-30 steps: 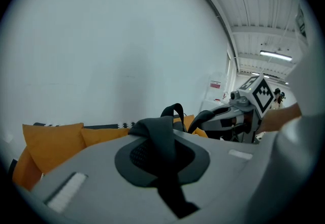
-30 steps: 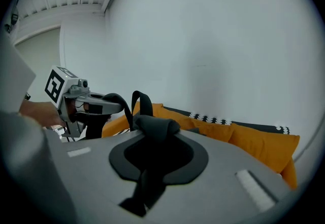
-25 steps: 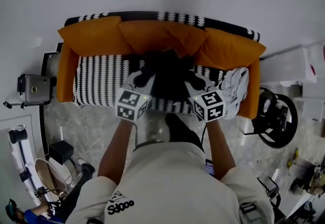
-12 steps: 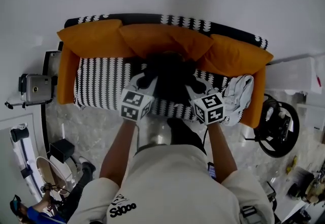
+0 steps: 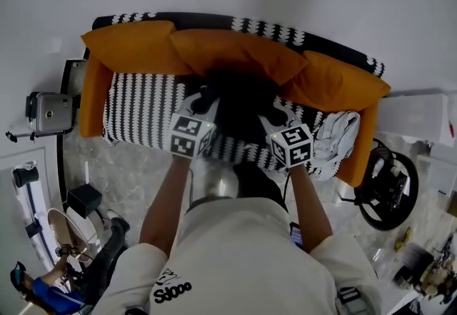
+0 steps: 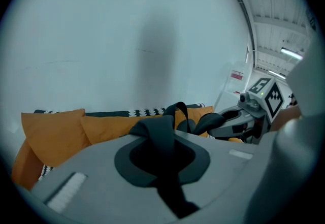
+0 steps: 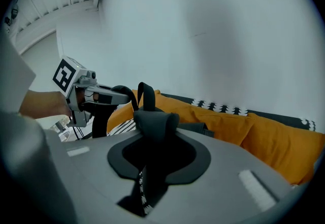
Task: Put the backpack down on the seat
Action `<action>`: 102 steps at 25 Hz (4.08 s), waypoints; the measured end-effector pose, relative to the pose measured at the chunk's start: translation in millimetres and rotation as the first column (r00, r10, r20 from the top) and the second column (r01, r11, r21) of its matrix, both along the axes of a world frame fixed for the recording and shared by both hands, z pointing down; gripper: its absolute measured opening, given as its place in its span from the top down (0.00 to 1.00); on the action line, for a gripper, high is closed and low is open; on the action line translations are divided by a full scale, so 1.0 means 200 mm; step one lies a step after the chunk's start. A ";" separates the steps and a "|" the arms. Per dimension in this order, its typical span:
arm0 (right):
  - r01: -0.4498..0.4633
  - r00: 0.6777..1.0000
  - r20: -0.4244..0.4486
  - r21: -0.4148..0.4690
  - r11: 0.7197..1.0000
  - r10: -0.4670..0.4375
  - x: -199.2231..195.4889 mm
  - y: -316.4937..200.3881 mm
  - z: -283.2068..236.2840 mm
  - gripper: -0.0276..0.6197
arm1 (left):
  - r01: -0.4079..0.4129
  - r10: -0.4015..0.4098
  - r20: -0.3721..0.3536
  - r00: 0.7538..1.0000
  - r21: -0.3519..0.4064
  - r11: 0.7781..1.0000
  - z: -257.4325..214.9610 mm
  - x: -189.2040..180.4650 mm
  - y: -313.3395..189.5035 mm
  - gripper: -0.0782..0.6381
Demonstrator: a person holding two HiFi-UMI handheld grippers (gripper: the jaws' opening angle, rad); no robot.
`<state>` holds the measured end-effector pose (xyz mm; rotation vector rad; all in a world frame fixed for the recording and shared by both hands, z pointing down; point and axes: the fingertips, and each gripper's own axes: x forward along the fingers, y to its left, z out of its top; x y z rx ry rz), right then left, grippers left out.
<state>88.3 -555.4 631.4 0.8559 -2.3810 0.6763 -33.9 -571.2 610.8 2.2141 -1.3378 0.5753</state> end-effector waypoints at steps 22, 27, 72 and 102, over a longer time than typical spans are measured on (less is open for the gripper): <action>0.098 0.994 -0.036 -0.139 0.985 -0.104 -0.21 -0.08 0.36 0.78 | 0.132 -0.126 0.067 0.990 -0.088 0.987 0.36 -0.32 -0.11 0.81; 0.081 0.995 -0.041 -0.174 0.982 -0.089 -0.23 -0.09 0.41 0.75 | 0.161 -0.155 0.059 0.986 -0.107 0.981 0.44 -0.34 -0.10 0.76; -0.209 0.977 -0.005 0.201 0.957 0.214 -0.06 0.95 -0.62 0.67 | 0.215 -0.214 -0.023 0.976 0.171 0.961 -0.26 -0.78 1.27 0.59; -0.203 0.979 0.078 0.504 0.839 0.190 -0.15 1.87 -1.44 0.95 | 0.104 -0.108 -0.020 0.994 0.487 0.867 -1.14 -0.70 2.08 0.88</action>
